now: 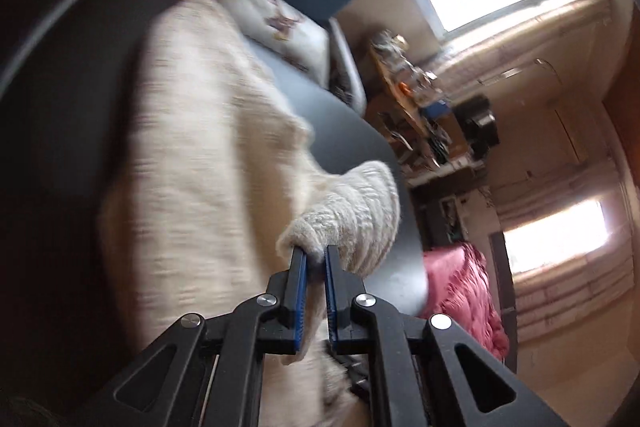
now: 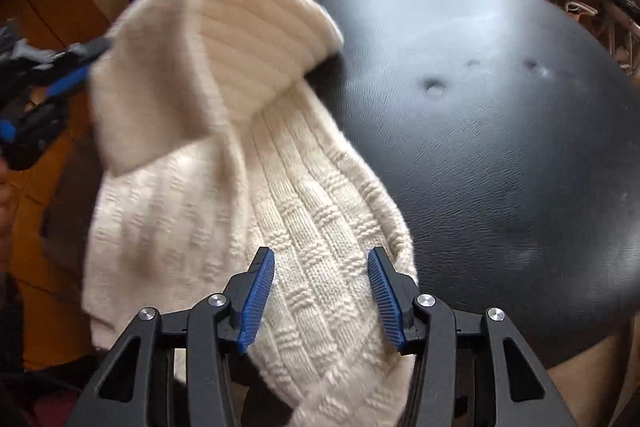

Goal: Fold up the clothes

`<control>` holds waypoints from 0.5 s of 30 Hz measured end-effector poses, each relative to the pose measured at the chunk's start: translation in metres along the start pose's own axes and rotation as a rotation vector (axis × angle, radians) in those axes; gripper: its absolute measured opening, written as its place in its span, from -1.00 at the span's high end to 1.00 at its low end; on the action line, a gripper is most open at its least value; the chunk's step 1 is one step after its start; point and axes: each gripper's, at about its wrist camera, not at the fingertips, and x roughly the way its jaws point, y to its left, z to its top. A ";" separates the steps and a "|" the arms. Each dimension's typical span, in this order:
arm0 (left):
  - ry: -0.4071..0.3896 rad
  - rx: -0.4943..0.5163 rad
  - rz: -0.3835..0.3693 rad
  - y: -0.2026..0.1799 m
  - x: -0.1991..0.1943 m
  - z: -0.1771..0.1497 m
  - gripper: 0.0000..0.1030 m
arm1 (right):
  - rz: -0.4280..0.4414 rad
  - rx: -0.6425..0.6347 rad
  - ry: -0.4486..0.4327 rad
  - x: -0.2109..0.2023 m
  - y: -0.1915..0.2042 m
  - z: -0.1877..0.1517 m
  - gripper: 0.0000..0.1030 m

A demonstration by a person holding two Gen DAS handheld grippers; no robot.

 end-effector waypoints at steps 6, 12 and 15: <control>-0.095 -0.186 0.103 0.084 -0.050 -0.023 0.87 | -0.063 -0.070 0.021 0.005 0.014 -0.003 -0.16; -0.149 -0.175 0.198 0.110 -0.097 -0.023 0.79 | -0.120 -0.138 0.048 0.012 0.030 -0.006 -0.87; -0.182 -0.143 0.261 0.113 -0.118 -0.021 0.64 | -0.145 -0.164 0.062 0.015 0.036 -0.007 -1.00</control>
